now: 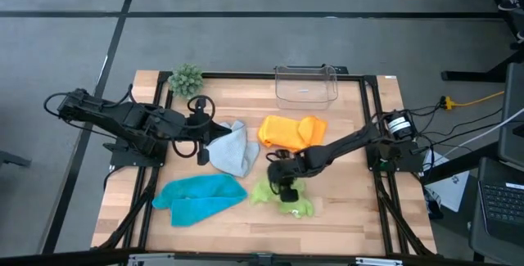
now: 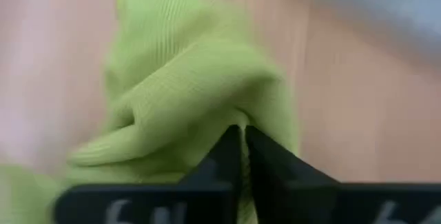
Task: Fold microfiber towels
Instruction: Adjust the green microfiber cloth
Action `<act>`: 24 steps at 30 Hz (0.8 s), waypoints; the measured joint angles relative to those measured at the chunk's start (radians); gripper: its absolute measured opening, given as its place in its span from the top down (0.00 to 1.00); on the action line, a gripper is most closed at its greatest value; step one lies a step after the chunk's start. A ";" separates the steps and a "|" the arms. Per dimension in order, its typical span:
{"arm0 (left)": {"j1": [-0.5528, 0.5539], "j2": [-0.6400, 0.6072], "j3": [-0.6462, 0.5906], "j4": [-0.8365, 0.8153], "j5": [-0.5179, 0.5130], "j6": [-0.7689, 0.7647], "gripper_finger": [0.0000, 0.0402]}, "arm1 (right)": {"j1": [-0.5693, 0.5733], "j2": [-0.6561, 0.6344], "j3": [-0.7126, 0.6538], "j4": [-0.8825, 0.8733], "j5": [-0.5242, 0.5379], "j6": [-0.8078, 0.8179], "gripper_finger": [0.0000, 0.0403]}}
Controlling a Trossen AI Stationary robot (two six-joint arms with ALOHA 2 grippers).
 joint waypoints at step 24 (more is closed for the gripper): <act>0.000 0.000 0.000 0.000 0.001 0.000 1.00 | -0.142 -0.004 0.630 -0.103 -0.011 -0.378 0.75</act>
